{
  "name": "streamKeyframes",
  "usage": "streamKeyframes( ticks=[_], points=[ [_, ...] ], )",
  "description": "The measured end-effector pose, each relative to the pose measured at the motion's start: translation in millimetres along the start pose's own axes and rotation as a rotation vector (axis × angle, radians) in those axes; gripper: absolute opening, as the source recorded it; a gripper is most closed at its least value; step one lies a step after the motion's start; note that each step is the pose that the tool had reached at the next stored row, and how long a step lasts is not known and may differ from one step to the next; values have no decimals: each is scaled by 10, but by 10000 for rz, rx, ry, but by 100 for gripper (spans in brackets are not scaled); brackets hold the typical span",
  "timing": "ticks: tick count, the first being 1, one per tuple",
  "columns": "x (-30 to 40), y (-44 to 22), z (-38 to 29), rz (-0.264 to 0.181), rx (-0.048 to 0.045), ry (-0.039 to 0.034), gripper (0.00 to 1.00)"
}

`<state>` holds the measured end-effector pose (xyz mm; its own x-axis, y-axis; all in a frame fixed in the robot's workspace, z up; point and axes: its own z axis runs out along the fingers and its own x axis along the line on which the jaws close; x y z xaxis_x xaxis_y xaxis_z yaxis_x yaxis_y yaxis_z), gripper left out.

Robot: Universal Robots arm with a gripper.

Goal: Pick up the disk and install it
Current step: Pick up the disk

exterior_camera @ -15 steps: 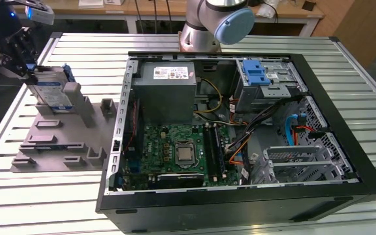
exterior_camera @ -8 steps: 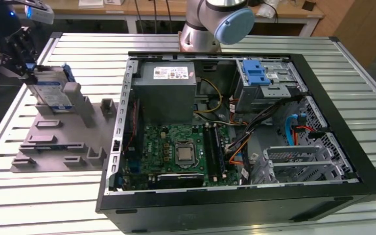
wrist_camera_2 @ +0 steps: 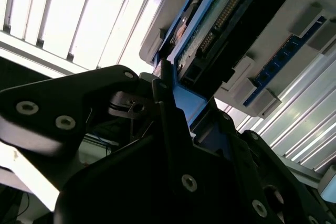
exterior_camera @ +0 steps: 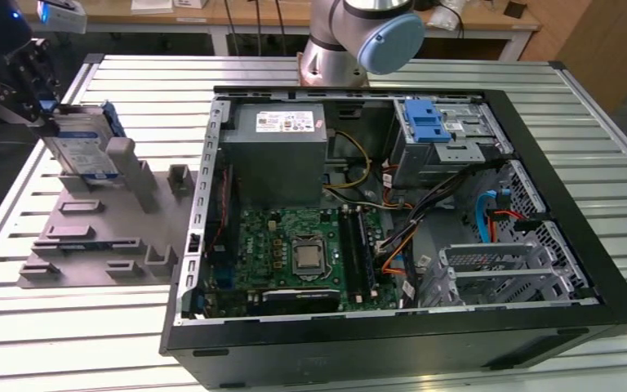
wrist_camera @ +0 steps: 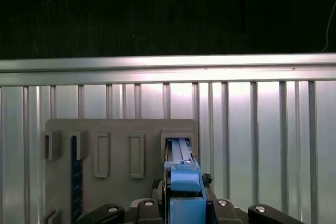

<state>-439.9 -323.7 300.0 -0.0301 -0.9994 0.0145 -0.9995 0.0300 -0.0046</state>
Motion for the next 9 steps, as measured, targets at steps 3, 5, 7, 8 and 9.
streamKeyframes(
  ticks=[3,5,7,8,9],
  points=[
    [0,0,-12,0,1,0,36],
    [0,0,-12,0,2,-1,36],
    [0,0,-14,0,0,0,36],
    [0,0,-14,0,0,0,36],
    [0,0,-14,0,-1,0,36]
  ],
)
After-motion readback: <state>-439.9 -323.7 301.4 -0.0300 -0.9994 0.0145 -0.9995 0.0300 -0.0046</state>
